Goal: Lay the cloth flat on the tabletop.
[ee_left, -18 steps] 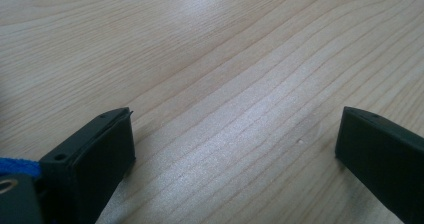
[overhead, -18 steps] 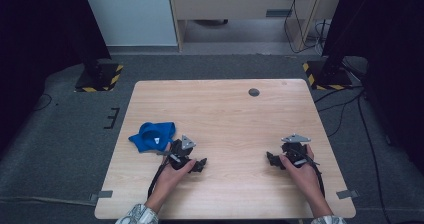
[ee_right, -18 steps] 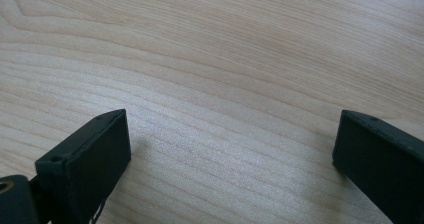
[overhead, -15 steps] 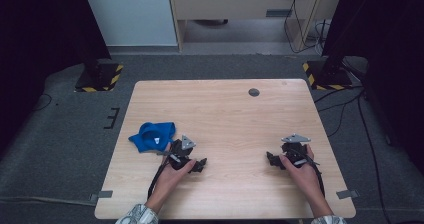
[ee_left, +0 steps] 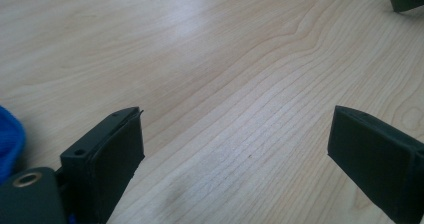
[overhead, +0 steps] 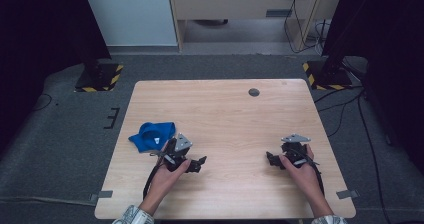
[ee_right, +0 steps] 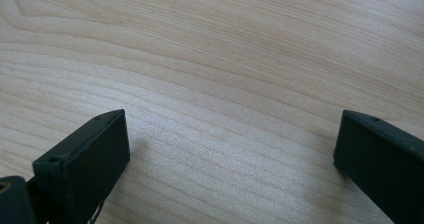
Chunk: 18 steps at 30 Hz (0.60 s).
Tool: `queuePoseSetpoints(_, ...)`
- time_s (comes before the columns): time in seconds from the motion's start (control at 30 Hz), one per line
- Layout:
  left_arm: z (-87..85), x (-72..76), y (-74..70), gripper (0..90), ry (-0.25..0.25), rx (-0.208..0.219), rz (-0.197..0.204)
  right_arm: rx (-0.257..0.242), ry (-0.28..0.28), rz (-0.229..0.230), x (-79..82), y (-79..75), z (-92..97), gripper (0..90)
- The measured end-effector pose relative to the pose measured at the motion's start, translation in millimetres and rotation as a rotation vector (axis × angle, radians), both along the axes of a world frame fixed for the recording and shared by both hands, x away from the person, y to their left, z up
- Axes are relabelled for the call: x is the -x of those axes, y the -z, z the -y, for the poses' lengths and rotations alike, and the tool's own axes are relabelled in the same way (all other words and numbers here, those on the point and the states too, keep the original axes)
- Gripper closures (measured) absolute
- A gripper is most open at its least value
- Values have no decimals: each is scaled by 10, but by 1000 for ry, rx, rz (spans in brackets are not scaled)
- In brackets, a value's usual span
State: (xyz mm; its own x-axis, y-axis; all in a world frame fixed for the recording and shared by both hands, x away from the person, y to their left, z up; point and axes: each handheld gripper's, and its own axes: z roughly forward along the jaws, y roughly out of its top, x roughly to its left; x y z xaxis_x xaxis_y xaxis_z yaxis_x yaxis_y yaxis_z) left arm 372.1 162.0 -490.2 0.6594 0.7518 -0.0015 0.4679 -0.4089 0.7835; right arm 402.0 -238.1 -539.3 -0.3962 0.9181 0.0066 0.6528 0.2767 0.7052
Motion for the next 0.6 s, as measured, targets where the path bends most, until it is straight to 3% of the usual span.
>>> queuePoseSetpoints(0.1,-135,-32,-92,65,-24,-28,33,0,0,0,1,0,0,16)
queuePoseSetpoints(0.13,-135,-32,-92,65,-24,-28,33,0,1,1,1,0,-1,16)
queuePoseSetpoints(0.17,-273,-92,-127,68,-34,-31,21,1,0,0,1,0,-1,15)
queuePoseSetpoints(0.23,-423,-154,-130,69,-65,-6,5,3,5,0,-4,1,-9,9)
queuePoseSetpoints(0.37,-660,-209,-150,69,-120,4,4,6,2,-2,-12,1,-13,6)
queuePoseSetpoints(0.6,-993,-243,-220,69,-195,62,26,5,2,-3,-11,1,-14,5)
